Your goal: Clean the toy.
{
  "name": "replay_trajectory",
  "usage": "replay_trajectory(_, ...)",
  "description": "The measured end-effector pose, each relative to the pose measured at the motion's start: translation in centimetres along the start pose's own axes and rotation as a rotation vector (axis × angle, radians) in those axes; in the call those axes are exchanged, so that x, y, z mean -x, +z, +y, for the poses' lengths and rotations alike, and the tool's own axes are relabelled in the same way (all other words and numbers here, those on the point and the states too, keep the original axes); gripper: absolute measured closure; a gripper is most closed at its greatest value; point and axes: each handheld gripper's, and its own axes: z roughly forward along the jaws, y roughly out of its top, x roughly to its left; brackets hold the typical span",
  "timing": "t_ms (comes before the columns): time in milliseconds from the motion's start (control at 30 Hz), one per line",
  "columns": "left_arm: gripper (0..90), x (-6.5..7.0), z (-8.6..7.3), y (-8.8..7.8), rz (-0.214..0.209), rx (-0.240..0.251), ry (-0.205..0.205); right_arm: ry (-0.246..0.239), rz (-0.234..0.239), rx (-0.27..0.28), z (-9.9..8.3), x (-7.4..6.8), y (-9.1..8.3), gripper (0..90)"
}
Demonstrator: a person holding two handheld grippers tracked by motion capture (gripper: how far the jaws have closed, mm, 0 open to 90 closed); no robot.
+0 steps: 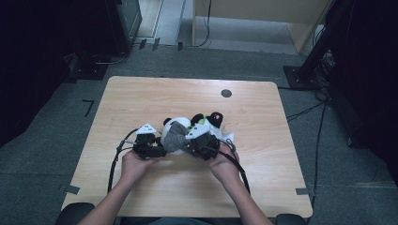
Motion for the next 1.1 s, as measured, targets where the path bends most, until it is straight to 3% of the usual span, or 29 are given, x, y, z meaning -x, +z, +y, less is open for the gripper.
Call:
replay_trajectory(233, 35.7, 0.0, 0.0, 0.0, -0.002, -0.003, 0.004, -0.097, -0.037, -0.033, -1.8, -1.8, 0.6, 78.4)
replay_trajectory(333, 35.7, -0.2, 0.0, 0.0, -0.019, -0.001, -0.022, -0.092, -0.028, -0.034, -2.7, -2.0, 0.9, 78.6)
replay_trajectory(500, 35.8, -0.3, 0.0, 0.0, -0.025, 0.004, -0.034, -0.106, -0.013, -0.118, -4.5, -2.6, 2.1, 78.6)
replay_trajectory(633, 35.7, -0.4, 0.0, -0.1, -0.031, 0.004, -0.044, -0.092, 0.009, -0.187, -5.8, -2.6, 3.0, 78.6)
replay_trajectory(700, 35.7, -0.4, 0.0, -0.1, -0.033, 0.006, -0.046, -0.081, 0.021, -0.193, -6.1, -2.4, 3.0, 78.6)
replay_trajectory(867, 36.0, -0.1, 0.1, -0.1, -0.009, -0.001, -0.003, -0.054, 0.048, -0.209, -6.3, -1.8, 2.5, 78.6)
replay_trajectory(1100, 36.9, -0.1, 0.1, -0.1, -0.004, -0.002, 0.003, -0.012, 0.057, -0.163, -6.3, -0.9, 0.0, 78.6)
